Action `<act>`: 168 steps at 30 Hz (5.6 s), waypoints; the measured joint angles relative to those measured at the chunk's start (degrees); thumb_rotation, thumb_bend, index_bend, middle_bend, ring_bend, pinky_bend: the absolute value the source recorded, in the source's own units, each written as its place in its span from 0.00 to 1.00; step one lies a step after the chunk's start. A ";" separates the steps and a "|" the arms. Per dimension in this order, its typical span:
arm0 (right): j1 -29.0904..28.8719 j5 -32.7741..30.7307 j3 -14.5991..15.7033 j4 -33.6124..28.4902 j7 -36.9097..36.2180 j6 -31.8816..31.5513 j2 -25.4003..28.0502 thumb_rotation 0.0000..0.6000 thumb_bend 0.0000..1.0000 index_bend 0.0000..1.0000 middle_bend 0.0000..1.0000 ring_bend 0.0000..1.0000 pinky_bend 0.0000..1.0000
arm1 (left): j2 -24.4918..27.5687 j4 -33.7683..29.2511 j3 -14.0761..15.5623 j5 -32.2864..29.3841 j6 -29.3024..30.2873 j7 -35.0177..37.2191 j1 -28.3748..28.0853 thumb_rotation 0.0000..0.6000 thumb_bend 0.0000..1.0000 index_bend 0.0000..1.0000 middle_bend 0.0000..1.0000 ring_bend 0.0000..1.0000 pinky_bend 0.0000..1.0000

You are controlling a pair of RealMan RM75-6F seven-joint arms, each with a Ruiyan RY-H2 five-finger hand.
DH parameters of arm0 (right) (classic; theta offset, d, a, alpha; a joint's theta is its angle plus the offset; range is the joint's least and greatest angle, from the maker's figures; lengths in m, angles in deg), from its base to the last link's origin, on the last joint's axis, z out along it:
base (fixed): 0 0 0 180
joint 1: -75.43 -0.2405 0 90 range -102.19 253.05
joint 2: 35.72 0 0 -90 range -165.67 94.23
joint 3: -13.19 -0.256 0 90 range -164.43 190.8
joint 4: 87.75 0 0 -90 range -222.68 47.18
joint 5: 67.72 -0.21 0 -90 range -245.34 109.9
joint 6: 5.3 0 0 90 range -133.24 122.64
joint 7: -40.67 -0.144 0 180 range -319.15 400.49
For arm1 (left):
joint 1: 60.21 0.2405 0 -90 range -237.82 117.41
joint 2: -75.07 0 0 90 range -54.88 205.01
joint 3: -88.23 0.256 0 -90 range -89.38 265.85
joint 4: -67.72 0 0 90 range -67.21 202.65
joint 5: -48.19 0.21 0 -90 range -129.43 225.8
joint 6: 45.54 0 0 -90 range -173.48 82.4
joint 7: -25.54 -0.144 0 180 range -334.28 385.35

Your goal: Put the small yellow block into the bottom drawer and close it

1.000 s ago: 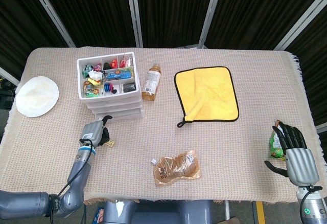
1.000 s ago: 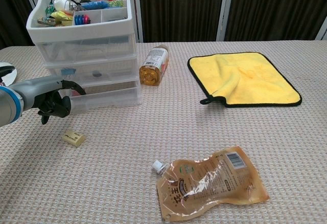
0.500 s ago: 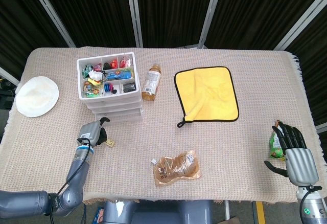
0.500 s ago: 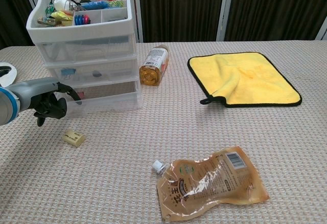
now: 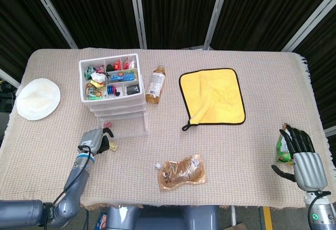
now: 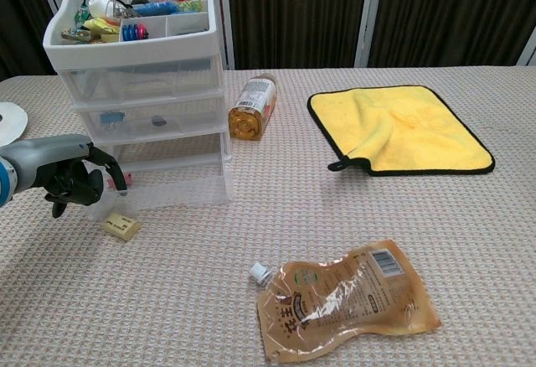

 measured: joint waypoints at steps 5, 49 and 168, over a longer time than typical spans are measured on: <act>0.02 0.00 0.00 -0.02 0.06 -0.03 0.00 1.00 0.05 0.08 0.00 0.00 0.00 | 1.00 -1.84 1.55 1.13 -0.23 0.05 0.71 1.00 1.00 0.40 0.99 0.91 0.65; 0.12 -0.25 -0.02 -0.21 0.39 0.05 0.05 1.00 0.05 0.08 0.00 0.00 0.00 | 6.66 -4.00 20.21 40.98 7.10 -15.47 6.69 1.00 0.24 0.40 1.00 0.93 0.66; 0.20 -0.66 -0.29 -0.16 -0.49 0.02 0.25 1.00 0.05 0.08 0.00 0.00 0.00 | -2.56 3.95 19.05 34.66 1.02 -33.14 2.16 1.00 0.41 0.57 1.00 0.93 0.66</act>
